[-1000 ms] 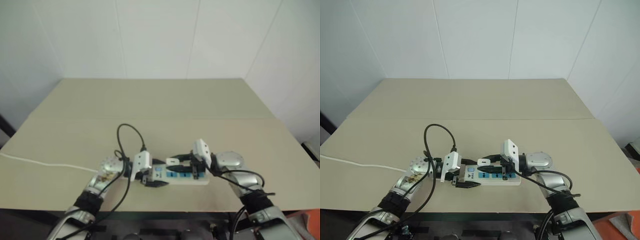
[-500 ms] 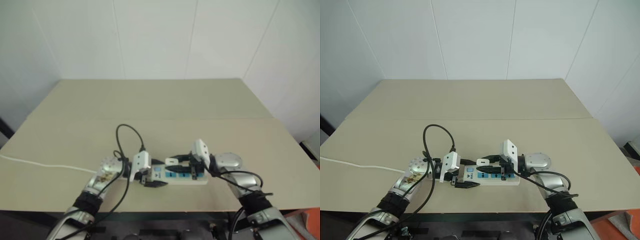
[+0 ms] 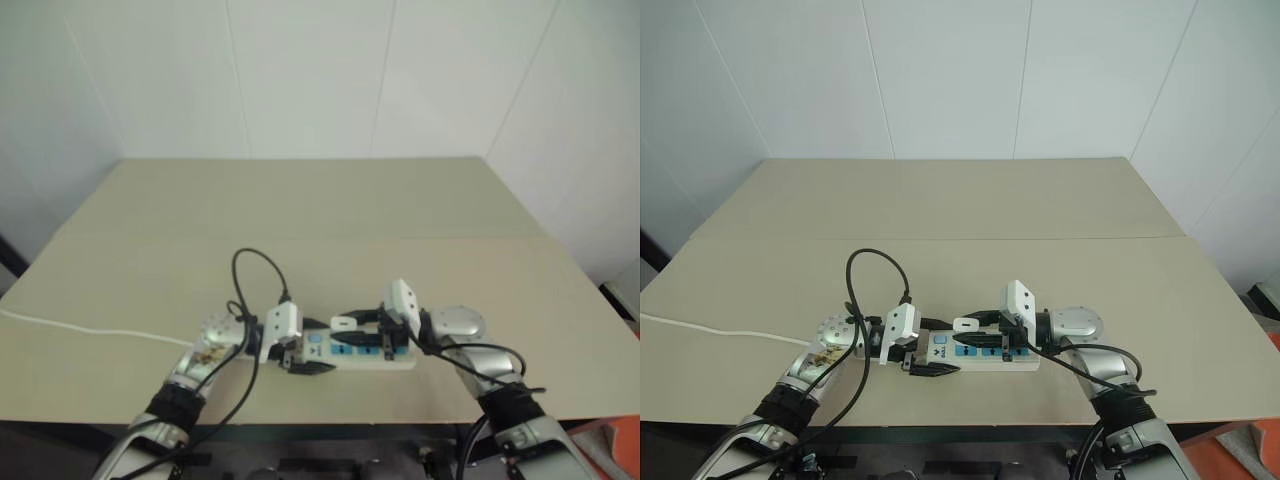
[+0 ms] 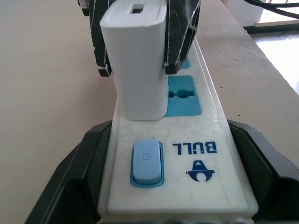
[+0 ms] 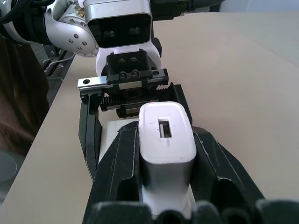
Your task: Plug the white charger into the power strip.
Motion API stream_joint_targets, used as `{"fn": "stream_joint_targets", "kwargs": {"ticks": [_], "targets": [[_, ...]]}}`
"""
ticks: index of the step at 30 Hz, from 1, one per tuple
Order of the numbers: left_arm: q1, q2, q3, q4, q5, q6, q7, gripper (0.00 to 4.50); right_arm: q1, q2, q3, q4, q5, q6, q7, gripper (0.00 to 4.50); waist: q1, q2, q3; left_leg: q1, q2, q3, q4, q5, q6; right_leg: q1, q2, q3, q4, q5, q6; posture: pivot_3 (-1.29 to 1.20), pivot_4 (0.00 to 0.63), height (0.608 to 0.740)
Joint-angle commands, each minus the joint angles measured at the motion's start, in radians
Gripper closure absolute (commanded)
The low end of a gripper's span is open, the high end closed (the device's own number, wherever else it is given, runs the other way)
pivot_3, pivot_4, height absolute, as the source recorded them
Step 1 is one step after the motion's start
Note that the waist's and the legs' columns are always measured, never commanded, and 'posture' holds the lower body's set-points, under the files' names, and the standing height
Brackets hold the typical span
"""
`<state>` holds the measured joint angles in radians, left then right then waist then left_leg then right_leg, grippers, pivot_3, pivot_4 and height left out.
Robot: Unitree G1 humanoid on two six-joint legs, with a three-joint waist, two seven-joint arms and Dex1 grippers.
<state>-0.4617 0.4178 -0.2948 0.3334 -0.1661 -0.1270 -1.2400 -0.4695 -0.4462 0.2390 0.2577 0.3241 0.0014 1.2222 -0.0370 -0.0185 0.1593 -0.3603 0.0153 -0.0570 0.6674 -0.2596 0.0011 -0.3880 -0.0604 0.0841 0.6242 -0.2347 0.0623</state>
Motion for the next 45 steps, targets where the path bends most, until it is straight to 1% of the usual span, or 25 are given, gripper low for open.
{"fn": "stream_joint_targets", "kwargs": {"ticks": [1, 6, 7, 12, 14, 16, 19, 21, 22, 24, 27, 28, 30, 35, 38, 41, 45], "targets": [[0.030, 0.044, -0.014, 0.017, 0.045, 0.014, -0.006, 1.21, 0.016, -0.031, 0.008, 0.062, -0.042, 0.058, 0.010, 2.02, -0.003, -0.001, 0.000, 0.000, 0.000, 0.000, 0.000, 0.000, 0.000, -0.001, 0.000, 0.000, 0.000, 0.000, 0.000, 0.00, 0.150, 0.740], [0.032, 0.038, -0.014, 0.018, 0.041, 0.016, 0.001, 1.21, 0.008, -0.042, 0.008, 0.048, -0.037, 0.075, 0.048, 0.21, -0.005, -0.001, 0.000, 0.001, 0.000, 0.000, -0.001, 0.000, 0.000, 0.000, 0.000, 0.000, 0.000, 0.000, -0.001, 0.00, 0.150, 0.740], [0.031, 0.035, -0.015, 0.020, 0.040, 0.016, 0.003, 1.21, 0.008, -0.044, 0.006, 0.040, -0.035, 0.079, 0.051, 0.04, -0.005, -0.001, 0.000, 0.001, 0.000, 0.000, -0.001, 0.000, 0.000, 0.000, 0.000, 0.000, 0.000, 0.000, 0.000, 0.00, 0.150, 0.740], [0.025, 0.018, -0.014, 0.031, 0.045, 0.012, 0.026, 1.21, 0.002, -0.061, -0.020, -0.002, -0.022, 0.086, 0.053, 0.04, -0.005, -0.001, 0.000, 0.000, 0.000, 0.000, -0.001, 0.000, 0.000, 0.000, 0.000, 0.000, 0.000, 0.000, 0.000, 0.00, 0.150, 0.740], [0.017, 0.017, 0.000, 0.020, 0.023, 0.033, 0.021, 0.48, -0.001, -0.071, -0.037, -0.024, -0.011, 0.092, 0.051, 0.00, -0.005, -0.001, 0.000, 0.000, 0.000, 0.000, -0.001, 0.000, 0.000, 0.000, 0.000, 0.000, 0.000, 0.000, 0.000, 0.00, 0.150, 0.740], [0.006, 0.027, 0.026, 0.007, -0.010, 0.057, 0.004, 0.01, -0.005, -0.081, -0.055, -0.040, -0.004, 0.096, 0.044, 0.00, -0.005, -0.001, 0.001, -0.001, 0.000, 0.000, -0.001, 0.000, 0.000, -0.002, 0.000, 0.000, 0.000, -0.001, 0.000, 0.00, 0.150, 0.740], [-0.003, 0.056, 0.064, -0.014, -0.040, 0.074, -0.019, 0.01, -0.009, -0.092, -0.080, -0.055, 0.010, 0.098, 0.039, 0.00, -0.009, -0.001, 0.003, -0.003, 0.000, 0.000, -0.001, 0.000, 0.000, -0.004, 0.000, 0.000, 0.000, -0.001, 0.000, 0.00, 0.150, 0.740], [-0.001, 0.082, 0.091, -0.051, -0.062, 0.084, -0.025, 0.01, -0.011, -0.102, -0.103, -0.067, 0.015, 0.093, 0.033, 0.00, -0.009, -0.002, 0.004, -0.009, 0.000, 0.001, -0.001, 0.000, 0.000, -0.012, 0.000, 0.001, 0.002, 0.000, -0.002, 0.00, 0.150, 0.740], [0.003, 0.089, 0.100, -0.067, -0.063, 0.082, -0.016, 0.01, -0.010, -0.106, -0.114, -0.072, 0.018, 0.090, 0.030, 0.00, -0.009, -0.001, 0.006, -0.012, 0.000, 0.001, -0.001, 0.001, -0.001, -0.016, 0.000, 0.002, 0.004, 0.003, -0.007, 0.00, 0.150, 0.740], [0.010, 0.109, 0.116, -0.104, -0.067, 0.096, -0.011, 0.01, -0.009, -0.118, -0.136, -0.086, 0.031, 0.105, 0.026, 0.00, -0.007, -0.001, 0.009, -0.015, 0.000, 0.001, -0.001, 0.001, -0.001, -0.019, 0.000, 0.002, 0.005, 0.005, -0.009, 0.00, 0.150, 0.740], [0.046, 0.176, 0.165, -0.216, -0.143, 0.175, -0.059, 0.01, 0.013, -0.173, -0.201, -0.132, 0.065, 0.122, 0.032, 0.00, -0.006, -0.001, 0.010, -0.021, 0.000, 0.001, -0.001, 0.001, -0.001, -0.024, 0.000, 0.002, 0.004, 0.005, -0.009, 0.00, 0.150, 0.740], [0.060, 0.201, 0.182, -0.250, -0.167, 0.198, -0.072, 0.01, 0.025, -0.197, -0.225, -0.149, 0.076, 0.131, 0.034, 0.00, -0.006, -0.001, 0.010, -0.026, 0.000, 0.001, 0.000, 0.001, -0.001, -0.030, -0.001, 0.002, 0.006, 0.005, -0.009, 0.00, 0.150, 0.740], [0.090, 0.249, 0.214, -0.311, -0.212, 0.245, -0.090, 0.01, 0.055, -0.249, -0.270, -0.179, 0.097, 0.141, 0.045, 0.00, -0.003, -0.001, 0.012, -0.030, -0.001, 0.001, 0.001, 0.001, -0.002, -0.035, -0.001, 0.002, 0.007, 0.005, -0.009, 0.00, 0.150, 0.740], [0.174, 0.353, 0.308, -0.418, -0.280, 0.306, -0.100, 0.01, 0.160, -0.374, -0.386, -0.242, 0.151, 0.176, 0.077, 0.00, -0.003, -0.001, 0.016, -0.029, 0.000, 0.002, 0.001, 0.001, -0.002, -0.033, -0.001, 0.002, 0.007, 0.005, -0.009, 0.00, 0.150, 0.740], [0.223, 0.405, 0.367, -0.446, -0.306, 0.326, -0.102, 0.01, 0.233, -0.432, -0.448, -0.263, 0.164, 0.180, 0.086, 0.00, -0.004, -0.001, 0.017, -0.029, 0.000, 0.002, 0.001, 0.001, -0.002, -0.033, 0.000, 0.002, 0.007, 0.005, -0.009, 0.00, 0.150, 0.740], [0.260, 0.445, 0.417, -0.447, -0.316, 0.330, -0.103, 0.01, 0.287, -0.461, -0.490, -0.273, 0.161, 0.176, 0.083, 0.00, -0.007, -0.001, 0.017, -0.028, 0.000, 0.003, 0.001, 0.001, -0.002, -0.033, 0.000, 0.003, 0.007, 0.005, -0.009, 0.00, 0.150, 0.740], [0.298, 0.469, 0.489, -0.438, -0.336, 0.347, -0.073, 0.01, 0.357, -0.461, -0.543, -0.282, 0.134, 0.152, 0.034, 0.00, -0.007, -0.001, 0.017, -0.028, 0.001, 0.004, 0.001, 0.001, -0.002, -0.033, 0.000, 0.003, 0.007, 0.005, -0.009, 0.00, 0.150, 0.740]]}}
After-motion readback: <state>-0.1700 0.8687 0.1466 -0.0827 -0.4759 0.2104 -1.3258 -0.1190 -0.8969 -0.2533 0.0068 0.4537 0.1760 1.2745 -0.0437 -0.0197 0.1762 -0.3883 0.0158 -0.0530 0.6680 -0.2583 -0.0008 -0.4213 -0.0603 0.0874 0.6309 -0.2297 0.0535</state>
